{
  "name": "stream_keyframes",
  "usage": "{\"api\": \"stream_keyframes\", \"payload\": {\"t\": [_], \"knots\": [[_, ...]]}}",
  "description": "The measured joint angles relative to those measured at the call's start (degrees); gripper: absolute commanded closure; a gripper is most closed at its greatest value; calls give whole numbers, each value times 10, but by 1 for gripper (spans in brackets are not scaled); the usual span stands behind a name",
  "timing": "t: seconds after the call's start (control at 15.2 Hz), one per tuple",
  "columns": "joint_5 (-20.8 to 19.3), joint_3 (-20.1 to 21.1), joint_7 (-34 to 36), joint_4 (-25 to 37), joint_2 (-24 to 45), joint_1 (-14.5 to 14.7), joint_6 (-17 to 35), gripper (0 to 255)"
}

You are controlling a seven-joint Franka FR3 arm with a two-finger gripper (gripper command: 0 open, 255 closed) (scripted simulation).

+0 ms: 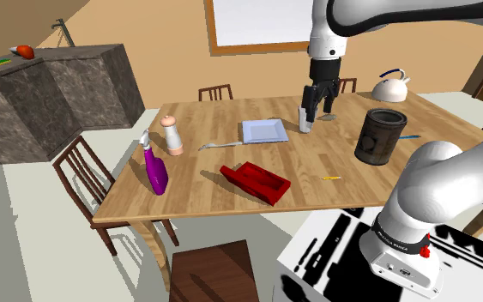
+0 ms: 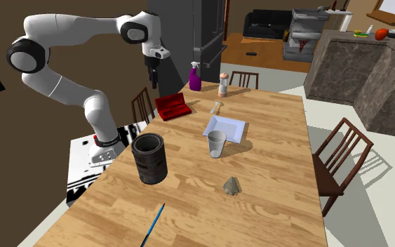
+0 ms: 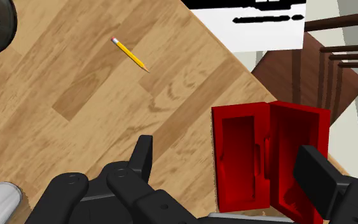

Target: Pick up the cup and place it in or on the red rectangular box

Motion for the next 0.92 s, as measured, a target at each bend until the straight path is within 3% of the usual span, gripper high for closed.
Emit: {"api": "stream_keyframes", "payload": {"t": [0.33, 0.92], "knots": [[-27, -22, -32, -5, 34, -10, 38, 0], [-93, -88, -123, 24, 166, -37, 148, 0]]}}
